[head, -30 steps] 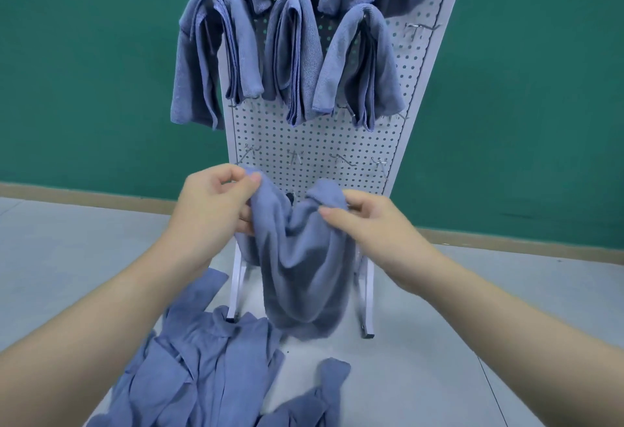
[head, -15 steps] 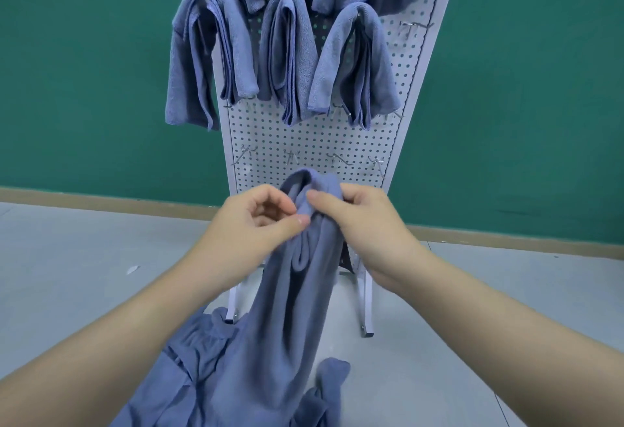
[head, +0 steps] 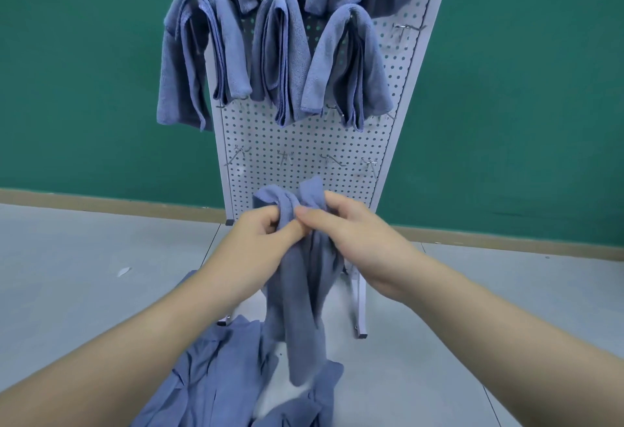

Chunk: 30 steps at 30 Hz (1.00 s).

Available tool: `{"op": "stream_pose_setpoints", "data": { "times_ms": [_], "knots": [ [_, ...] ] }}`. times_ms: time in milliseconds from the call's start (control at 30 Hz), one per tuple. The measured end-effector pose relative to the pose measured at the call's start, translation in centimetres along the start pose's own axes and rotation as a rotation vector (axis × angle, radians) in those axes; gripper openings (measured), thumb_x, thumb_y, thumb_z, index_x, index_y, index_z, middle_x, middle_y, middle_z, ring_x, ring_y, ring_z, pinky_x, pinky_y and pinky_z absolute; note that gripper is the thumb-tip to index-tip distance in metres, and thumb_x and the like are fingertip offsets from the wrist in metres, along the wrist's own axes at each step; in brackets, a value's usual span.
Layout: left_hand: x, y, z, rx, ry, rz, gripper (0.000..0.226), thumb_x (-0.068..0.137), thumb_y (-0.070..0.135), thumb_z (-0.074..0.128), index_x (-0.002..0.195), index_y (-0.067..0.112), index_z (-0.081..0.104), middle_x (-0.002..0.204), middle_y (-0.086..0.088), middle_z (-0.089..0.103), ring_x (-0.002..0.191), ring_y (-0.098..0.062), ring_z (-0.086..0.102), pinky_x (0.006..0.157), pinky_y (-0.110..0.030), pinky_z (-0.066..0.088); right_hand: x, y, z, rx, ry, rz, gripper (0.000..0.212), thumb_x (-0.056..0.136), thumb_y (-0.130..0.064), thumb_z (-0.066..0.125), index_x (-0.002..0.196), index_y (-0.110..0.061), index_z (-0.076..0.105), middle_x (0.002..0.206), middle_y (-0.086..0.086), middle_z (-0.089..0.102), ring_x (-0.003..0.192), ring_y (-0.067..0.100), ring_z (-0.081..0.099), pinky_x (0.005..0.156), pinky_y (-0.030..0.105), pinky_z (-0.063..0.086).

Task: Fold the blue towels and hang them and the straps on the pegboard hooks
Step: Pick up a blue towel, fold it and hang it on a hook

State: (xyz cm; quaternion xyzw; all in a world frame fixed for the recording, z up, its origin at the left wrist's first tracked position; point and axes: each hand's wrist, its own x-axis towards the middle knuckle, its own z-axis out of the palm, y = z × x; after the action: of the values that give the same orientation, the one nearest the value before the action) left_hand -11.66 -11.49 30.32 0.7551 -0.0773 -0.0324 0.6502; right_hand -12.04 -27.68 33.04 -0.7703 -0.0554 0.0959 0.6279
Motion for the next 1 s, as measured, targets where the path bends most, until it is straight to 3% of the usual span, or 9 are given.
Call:
{"op": "stream_pose_setpoints", "data": {
  "times_ms": [133, 200, 333, 433, 500, 600, 767, 867, 1000],
  "knots": [
    [-0.1, -0.2, 0.7, 0.081, 0.087, -0.042, 0.044, 0.090, 0.035, 0.076, 0.069, 0.005, 0.052, 0.056, 0.005, 0.040, 0.053, -0.012, 0.035, 0.056, -0.030, 0.030, -0.6, 0.2, 0.5, -0.048, -0.047, -0.025, 0.012, 0.101, -0.033, 0.064, 0.108, -0.027, 0.072, 0.102, -0.011, 0.077, 0.099, 0.004, 0.071, 0.089, 0.022, 0.050],
    [0.0, -0.6, 0.8, 0.072, 0.126, -0.065, 0.038, 0.089, 0.031, 0.078, 0.072, 0.002, 0.060, 0.053, 0.008, 0.043, 0.051, -0.010, 0.037, 0.055, -0.030, 0.035, -0.6, 0.4, 0.9, -0.078, -0.069, -0.040, 0.011, 0.100, -0.035, 0.065, 0.109, -0.030, 0.071, 0.097, -0.017, 0.076, 0.095, -0.001, 0.070, 0.083, 0.016, 0.046],
    [0.4, -0.7, 0.7, -0.011, 0.184, -0.068, 0.031, 0.084, 0.031, 0.075, 0.082, 0.001, 0.068, 0.067, -0.013, 0.060, 0.068, -0.018, 0.051, 0.064, -0.034, 0.041, -0.4, 0.7, 1.4, -0.128, -0.062, -0.076, 0.007, 0.100, -0.038, 0.065, 0.102, -0.032, 0.066, 0.069, -0.027, 0.058, 0.069, -0.009, 0.054, 0.067, 0.009, 0.039],
    [0.6, 0.2, 0.2, -0.108, 0.197, -0.034, 0.034, 0.082, 0.031, 0.075, 0.077, 0.000, 0.063, 0.068, -0.015, 0.063, 0.068, -0.019, 0.056, 0.066, -0.034, 0.043, -0.1, 0.3, 0.8, 0.024, 0.032, -0.042, 0.018, 0.102, -0.035, 0.064, 0.115, -0.024, 0.066, 0.089, -0.016, 0.068, 0.084, 0.002, 0.064, 0.073, 0.017, 0.047],
    [0.7, 0.9, -0.4, -0.177, 0.189, -0.012, 0.030, 0.087, 0.028, 0.078, 0.087, -0.002, 0.072, 0.082, -0.014, 0.077, 0.078, -0.020, 0.073, 0.076, -0.035, 0.054, 0.2, 0.3, 0.2, 0.067, 0.069, -0.010, 0.028, 0.101, -0.035, 0.065, 0.104, -0.008, 0.070, 0.089, 0.002, 0.070, 0.081, 0.015, 0.064, 0.073, 0.027, 0.048],
    [0.6, 1.8, -1.4, -0.222, 0.128, -0.032, 0.018, 0.095, 0.020, 0.070, 0.099, 0.004, 0.077, 0.097, -0.012, 0.080, 0.095, -0.025, 0.077, 0.090, -0.038, 0.056, 0.3, 0.4, -0.3, 0.088, 0.054, 0.036, 0.047, 0.094, -0.037, 0.074, 0.101, 0.009, 0.064, 0.093, 0.015, 0.073, 0.084, 0.022, 0.063, 0.084, 0.040, 0.048],
    [0.5, 1.9, -2.8, -0.184, -0.011, -0.040, 0.024, 0.095, 0.019, 0.067, 0.109, 0.001, 0.075, 0.105, -0.013, 0.079, 0.102, -0.028, 0.076, 0.095, -0.040, 0.055, 0.3, 0.2, -1.2, 0.066, -0.043, 0.088, 0.037, 0.090, -0.024, 0.078, 0.109, 0.007, 0.071, 0.110, 0.020, 0.076, 0.091, 0.021, 0.070, 0.094, 0.035, 0.053],
    [0.6, 1.8, -3.2, -0.164, -0.032, -0.036, 0.027, 0.093, 0.019, 0.068, 0.110, -0.001, 0.074, 0.106, -0.014, 0.079, 0.103, -0.029, 0.076, 0.092, -0.038, 0.056, 0.3, 0.2, -1.7, -0.024, -0.132, 0.148, 0.030, 0.088, -0.023, 0.080, 0.108, -0.001, 0.078, 0.107, 0.013, 0.079, 0.095, 0.020, 0.073, 0.096, 0.031, 0.054],
    [0.8, 1.5, -4.0, -0.094, -0.085, -0.069, 0.034, 0.086, 0.027, 0.070, 0.107, 0.001, 0.076, 0.105, -0.012, 0.079, 0.103, -0.027, 0.075, 0.092, -0.038, 0.057, 0.2, 0.1, -1.9, -0.142, -0.087, 0.151, 0.019, 0.092, -0.025, 0.077, 0.095, -0.007, 0.080, 0.099, 0.009, 0.080, 0.090, 0.018, 0.074, 0.092, 0.030, 0.056]
  ]
}}
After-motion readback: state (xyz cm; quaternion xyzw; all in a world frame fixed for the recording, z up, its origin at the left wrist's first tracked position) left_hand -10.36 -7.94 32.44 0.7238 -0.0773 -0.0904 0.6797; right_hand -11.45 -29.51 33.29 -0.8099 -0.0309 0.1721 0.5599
